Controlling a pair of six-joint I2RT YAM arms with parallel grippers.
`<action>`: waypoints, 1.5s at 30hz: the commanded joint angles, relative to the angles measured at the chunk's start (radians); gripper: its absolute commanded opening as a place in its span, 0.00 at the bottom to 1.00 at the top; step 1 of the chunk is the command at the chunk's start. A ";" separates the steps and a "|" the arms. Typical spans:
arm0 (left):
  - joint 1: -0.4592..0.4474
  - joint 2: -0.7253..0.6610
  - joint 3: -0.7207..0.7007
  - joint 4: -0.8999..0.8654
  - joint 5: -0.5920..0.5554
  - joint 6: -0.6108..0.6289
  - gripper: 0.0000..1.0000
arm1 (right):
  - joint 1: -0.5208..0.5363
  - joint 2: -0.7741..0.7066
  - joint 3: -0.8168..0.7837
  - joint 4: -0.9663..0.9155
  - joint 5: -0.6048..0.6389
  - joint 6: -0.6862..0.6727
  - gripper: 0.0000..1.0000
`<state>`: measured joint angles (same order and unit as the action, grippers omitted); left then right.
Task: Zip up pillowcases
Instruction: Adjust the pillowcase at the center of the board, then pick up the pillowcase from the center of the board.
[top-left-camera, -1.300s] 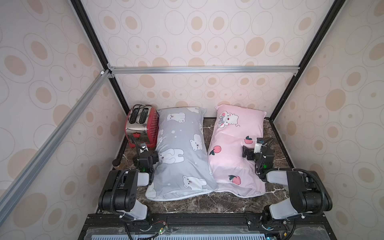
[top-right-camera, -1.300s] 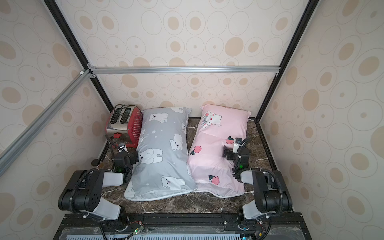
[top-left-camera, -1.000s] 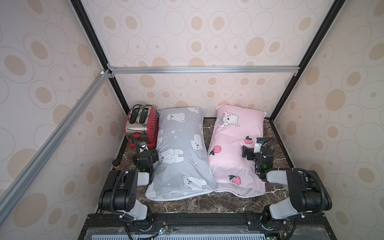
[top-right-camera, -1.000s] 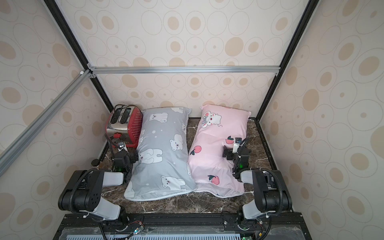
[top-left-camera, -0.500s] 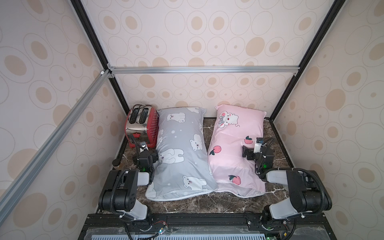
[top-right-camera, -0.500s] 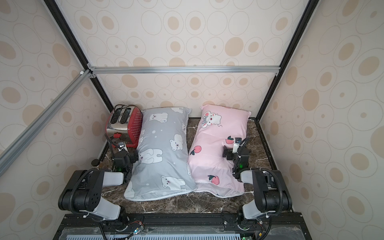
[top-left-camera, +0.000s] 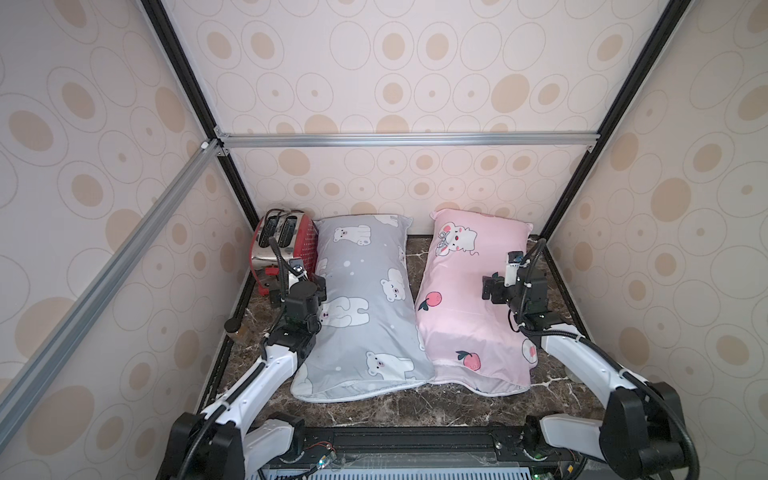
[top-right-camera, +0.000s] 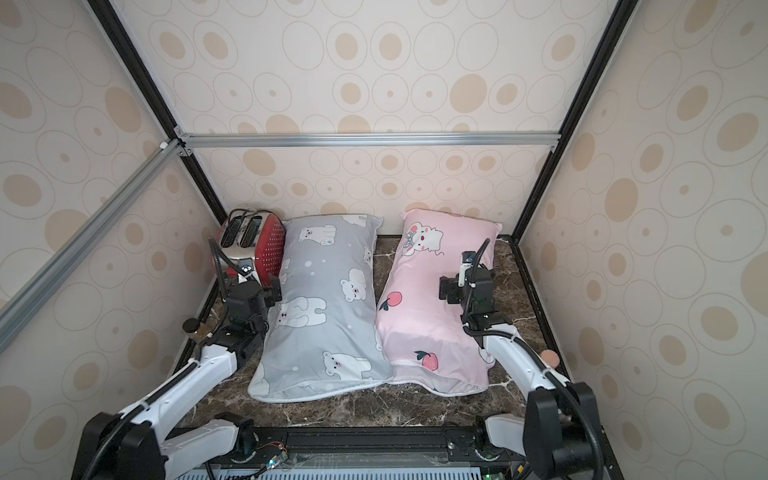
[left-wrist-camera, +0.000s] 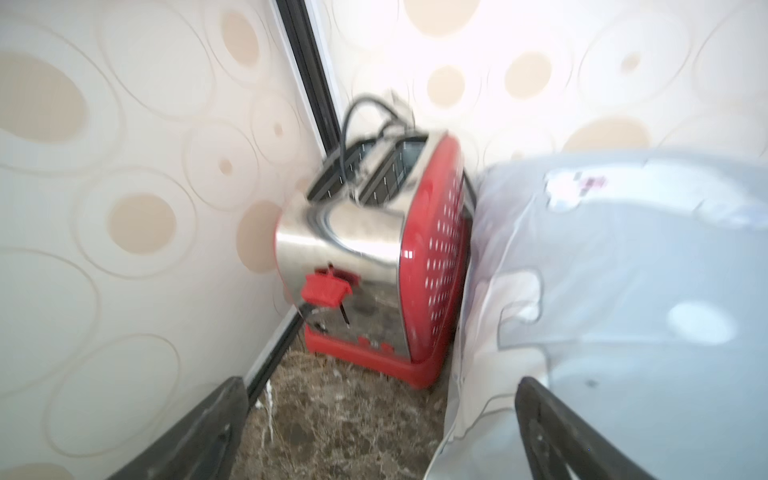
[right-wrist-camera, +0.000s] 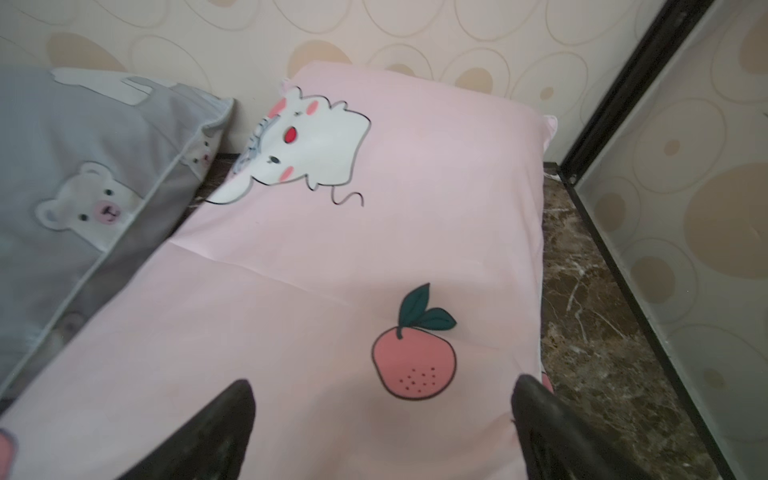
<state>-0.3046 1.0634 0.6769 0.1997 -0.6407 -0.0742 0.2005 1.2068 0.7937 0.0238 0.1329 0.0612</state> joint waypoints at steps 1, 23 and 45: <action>-0.159 -0.003 0.100 -0.442 -0.165 -0.087 0.99 | 0.074 -0.051 0.027 -0.461 -0.122 0.047 0.99; -0.225 0.501 0.116 -0.402 0.239 -0.395 0.95 | 0.374 0.278 -0.094 -0.209 -0.921 0.224 0.80; -0.200 0.525 0.127 -0.338 0.337 -0.366 0.93 | 0.267 0.243 -0.116 -0.184 -0.879 0.192 0.83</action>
<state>-0.5274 1.5391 0.8417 -0.0593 -0.3523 -0.4484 0.4751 1.4525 0.6571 -0.1608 -0.7673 0.2817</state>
